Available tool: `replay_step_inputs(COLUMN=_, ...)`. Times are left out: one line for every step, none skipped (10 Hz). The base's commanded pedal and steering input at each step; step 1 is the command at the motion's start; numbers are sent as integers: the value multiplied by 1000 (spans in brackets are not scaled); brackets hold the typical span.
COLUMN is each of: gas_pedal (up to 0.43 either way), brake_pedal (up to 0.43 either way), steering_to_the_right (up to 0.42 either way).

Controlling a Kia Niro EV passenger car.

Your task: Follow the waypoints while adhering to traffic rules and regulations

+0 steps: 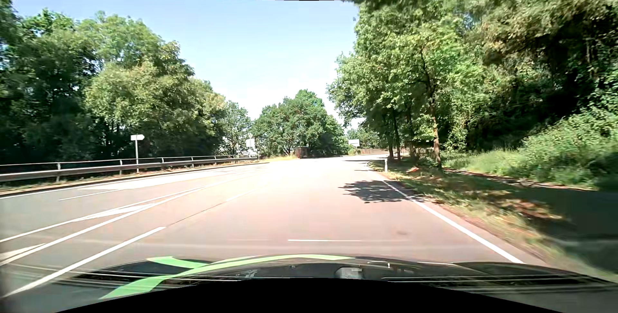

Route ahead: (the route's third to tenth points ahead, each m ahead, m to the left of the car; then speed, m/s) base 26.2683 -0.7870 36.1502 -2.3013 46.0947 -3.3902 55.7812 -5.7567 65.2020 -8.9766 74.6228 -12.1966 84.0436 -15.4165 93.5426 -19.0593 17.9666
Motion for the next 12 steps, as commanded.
replay_step_inputs(gas_pedal=209, brake_pedal=0, steering_to_the_right=17)
replay_step_inputs(gas_pedal=197, brake_pedal=0, steering_to_the_right=19)
replay_step_inputs(gas_pedal=197, brake_pedal=0, steering_to_the_right=18)
replay_step_inputs(gas_pedal=197, brake_pedal=0, steering_to_the_right=18)
replay_step_inputs(gas_pedal=209, brake_pedal=0, steering_to_the_right=18)
replay_step_inputs(gas_pedal=209, brake_pedal=0, steering_to_the_right=18)
replay_step_inputs(gas_pedal=209, brake_pedal=0, steering_to_the_right=18)
replay_step_inputs(gas_pedal=209, brake_pedal=0, steering_to_the_right=18)
replay_step_inputs(gas_pedal=209, brake_pedal=0, steering_to_the_right=18)
replay_step_inputs(gas_pedal=209, brake_pedal=0, steering_to_the_right=18)
replay_step_inputs(gas_pedal=209, brake_pedal=0, steering_to_the_right=19)
replay_step_inputs(gas_pedal=197, brake_pedal=0, steering_to_the_right=19)
